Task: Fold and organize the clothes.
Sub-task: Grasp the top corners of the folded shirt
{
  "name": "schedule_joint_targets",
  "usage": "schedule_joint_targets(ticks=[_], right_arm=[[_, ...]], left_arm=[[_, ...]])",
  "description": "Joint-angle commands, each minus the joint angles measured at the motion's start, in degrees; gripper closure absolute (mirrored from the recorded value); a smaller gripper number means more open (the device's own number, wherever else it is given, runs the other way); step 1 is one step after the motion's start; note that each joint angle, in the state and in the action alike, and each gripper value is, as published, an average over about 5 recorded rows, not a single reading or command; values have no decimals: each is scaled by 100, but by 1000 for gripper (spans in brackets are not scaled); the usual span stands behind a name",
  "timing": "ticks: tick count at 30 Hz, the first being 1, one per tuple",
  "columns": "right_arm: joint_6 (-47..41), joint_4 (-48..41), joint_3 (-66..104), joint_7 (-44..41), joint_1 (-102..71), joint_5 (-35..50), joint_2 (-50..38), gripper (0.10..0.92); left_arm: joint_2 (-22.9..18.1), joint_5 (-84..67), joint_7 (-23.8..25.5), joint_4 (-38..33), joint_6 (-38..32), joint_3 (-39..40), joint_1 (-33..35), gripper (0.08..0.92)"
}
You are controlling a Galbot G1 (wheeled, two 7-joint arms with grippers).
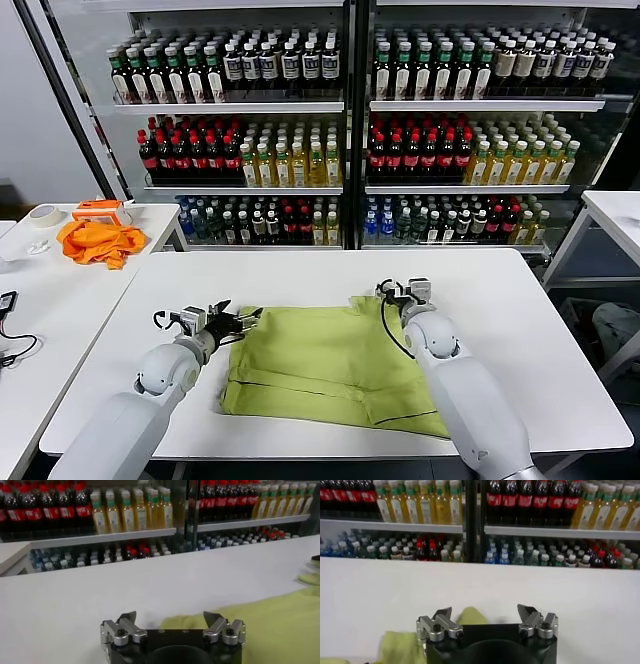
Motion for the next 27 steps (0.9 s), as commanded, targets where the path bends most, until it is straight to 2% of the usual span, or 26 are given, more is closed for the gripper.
schedule_joint_targets(ticks=[1, 4, 7, 18, 23, 27], right_arm=[[-4, -360, -49, -45, 136, -41, 138, 203], [5, -373, -42, -39, 131, -35, 210, 211], [-20, -286, -38, -21, 97, 48, 211, 266], [-86, -111, -62, -21, -103, 285, 100, 613], [147, -71, -107, 13, -150, 199, 82, 734], [364, 209, -172, 57, -228, 108, -30, 854]], left_arm=[[-33, 47, 33, 161, 4, 14, -42, 194], [-14, -20, 110, 233, -83, -1, -42, 259], [14, -82, 185, 237, -137, -10, 4, 345], [-69, -85, 324, 231, -368, 47, 146, 666], [-111, -77, 336, 324, -579, 139, 52, 812], [-51, -188, 325, 323, -703, 232, -114, 893]])
